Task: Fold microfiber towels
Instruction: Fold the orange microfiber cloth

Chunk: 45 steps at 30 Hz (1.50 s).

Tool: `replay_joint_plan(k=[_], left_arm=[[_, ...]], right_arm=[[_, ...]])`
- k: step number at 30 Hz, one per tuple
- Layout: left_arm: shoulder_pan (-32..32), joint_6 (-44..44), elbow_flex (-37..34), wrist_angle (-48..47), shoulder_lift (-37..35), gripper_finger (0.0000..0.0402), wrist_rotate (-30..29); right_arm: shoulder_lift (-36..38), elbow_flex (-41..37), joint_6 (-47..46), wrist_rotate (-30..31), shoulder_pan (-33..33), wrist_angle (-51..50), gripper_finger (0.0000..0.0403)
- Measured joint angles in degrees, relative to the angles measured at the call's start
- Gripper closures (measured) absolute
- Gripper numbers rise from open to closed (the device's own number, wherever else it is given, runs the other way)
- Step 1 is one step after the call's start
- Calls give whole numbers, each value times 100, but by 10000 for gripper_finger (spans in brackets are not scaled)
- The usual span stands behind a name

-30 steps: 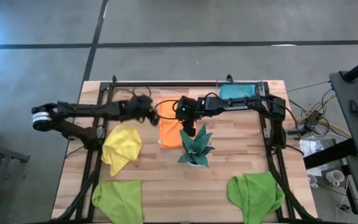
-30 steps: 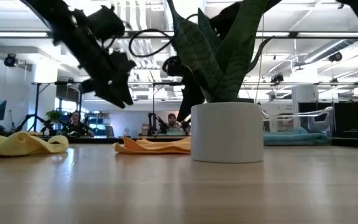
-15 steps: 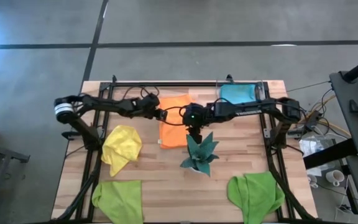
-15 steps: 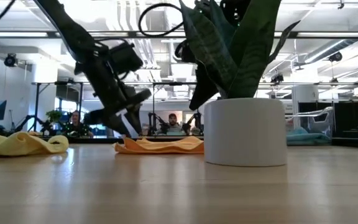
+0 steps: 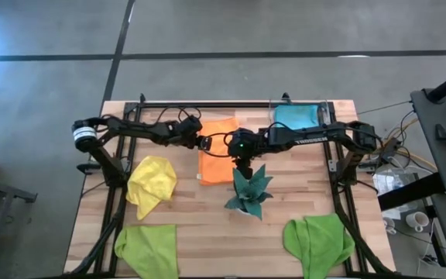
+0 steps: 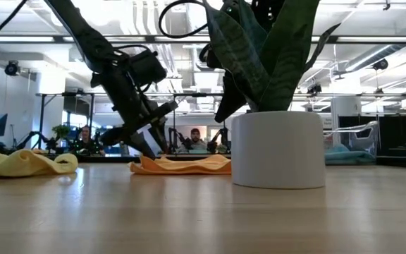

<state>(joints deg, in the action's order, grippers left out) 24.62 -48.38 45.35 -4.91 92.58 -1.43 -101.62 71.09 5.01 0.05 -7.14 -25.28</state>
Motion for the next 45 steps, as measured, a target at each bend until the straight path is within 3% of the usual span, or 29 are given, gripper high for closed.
replay_joint_plan(k=[16, 20, 27, 31, 35, 39, 45], left_arm=[[-46, -1183, -6, -157, 142, 246, 455], [-39, -1345, -5, 243, 324, 252, 492], [-44, -1381, 54, 629, 450, 327, 566], [-44, -1120, 50, 505, 283, 373, 568], [-32, -937, 91, 66, 112, 392, 406], [-24, -771, 192, -348, -2, 381, 162], [-39, -688, 176, -353, 7, 316, 138]], right_arm=[[-3, -7, 401, 1, 0, 124, 275], [-4, -13, 548, 0, 0, 265, 275], [-7, -52, 658, 0, -2, 318, 275], [-7, -117, 692, -2, -29, 315, 275], [-14, -230, 609, -2, -78, 355, 275], [-115, -299, 551, -1, -106, 518, 275], [-201, -299, 549, 0, -114, 818, 275]])
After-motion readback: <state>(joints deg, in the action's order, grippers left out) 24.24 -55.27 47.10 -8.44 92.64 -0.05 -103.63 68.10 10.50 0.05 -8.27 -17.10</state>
